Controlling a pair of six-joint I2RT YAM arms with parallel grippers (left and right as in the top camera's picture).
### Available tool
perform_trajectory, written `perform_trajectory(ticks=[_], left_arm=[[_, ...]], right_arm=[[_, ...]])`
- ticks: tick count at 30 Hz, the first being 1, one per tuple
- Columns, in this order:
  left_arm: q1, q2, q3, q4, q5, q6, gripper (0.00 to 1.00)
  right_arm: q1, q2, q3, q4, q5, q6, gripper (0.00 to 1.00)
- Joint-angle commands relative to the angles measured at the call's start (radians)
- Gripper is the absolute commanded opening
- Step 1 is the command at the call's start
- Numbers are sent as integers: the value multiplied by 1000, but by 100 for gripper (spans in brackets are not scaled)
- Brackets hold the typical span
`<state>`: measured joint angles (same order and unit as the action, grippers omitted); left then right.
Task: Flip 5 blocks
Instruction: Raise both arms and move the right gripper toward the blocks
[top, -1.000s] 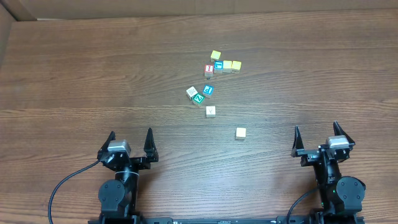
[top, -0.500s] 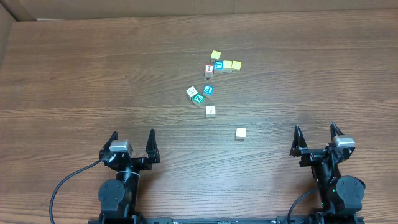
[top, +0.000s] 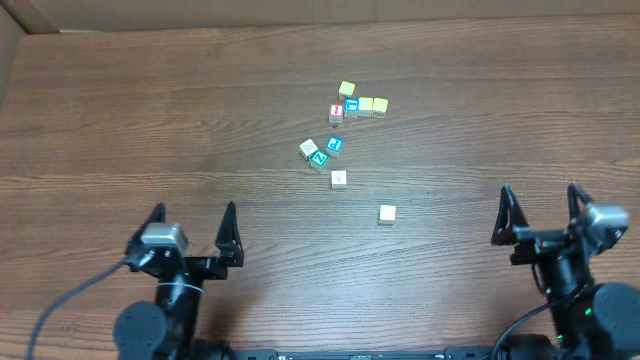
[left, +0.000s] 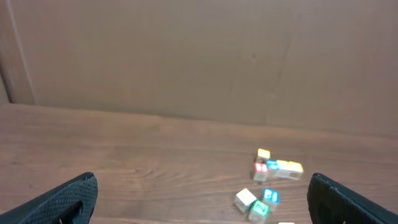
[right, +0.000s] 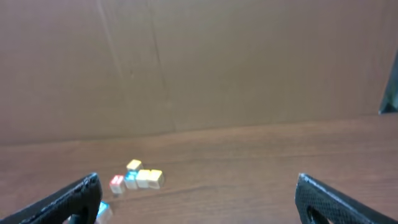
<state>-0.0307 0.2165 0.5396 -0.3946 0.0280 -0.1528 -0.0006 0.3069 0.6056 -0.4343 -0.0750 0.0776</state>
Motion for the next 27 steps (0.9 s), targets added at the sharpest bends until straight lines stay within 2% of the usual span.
perform_trajectory(ticks=[1,8,12,16,18,21,22,23,25,26,27], left_arm=[[4,159,164,-53,63,18,100],[4,612,607,-385,212,40,100],[4,847,829,-589,233,45,100],[4,1040,957,-716,280,41,100],[4,1107,967,-741,327,41,100],[4,1213,967,-793,343,41,97],[4,1239,967,-808,343,41,81],[4,1265,967,-818,343,41,58],[4,1308,967,-831,343,41,19],[4,1328,967,-835,343,41,6],[4,1347,967,-840,343,41,4]], right_arm=[[-6,163,187,-81,-55,1,100],[-6,568,584,-462,-112,2,100],[-6,786,771,-660,-177,2,100],[-6,936,842,-712,-393,6,100],[-6,999,841,-701,-538,5,100],[-4,1091,840,-719,-652,6,100],[-1,1111,840,-726,-661,6,100],[5,1132,840,-736,-660,6,100],[26,1167,835,-747,-659,6,90],[38,1180,831,-747,-657,6,83],[53,1191,825,-746,-650,7,79]])
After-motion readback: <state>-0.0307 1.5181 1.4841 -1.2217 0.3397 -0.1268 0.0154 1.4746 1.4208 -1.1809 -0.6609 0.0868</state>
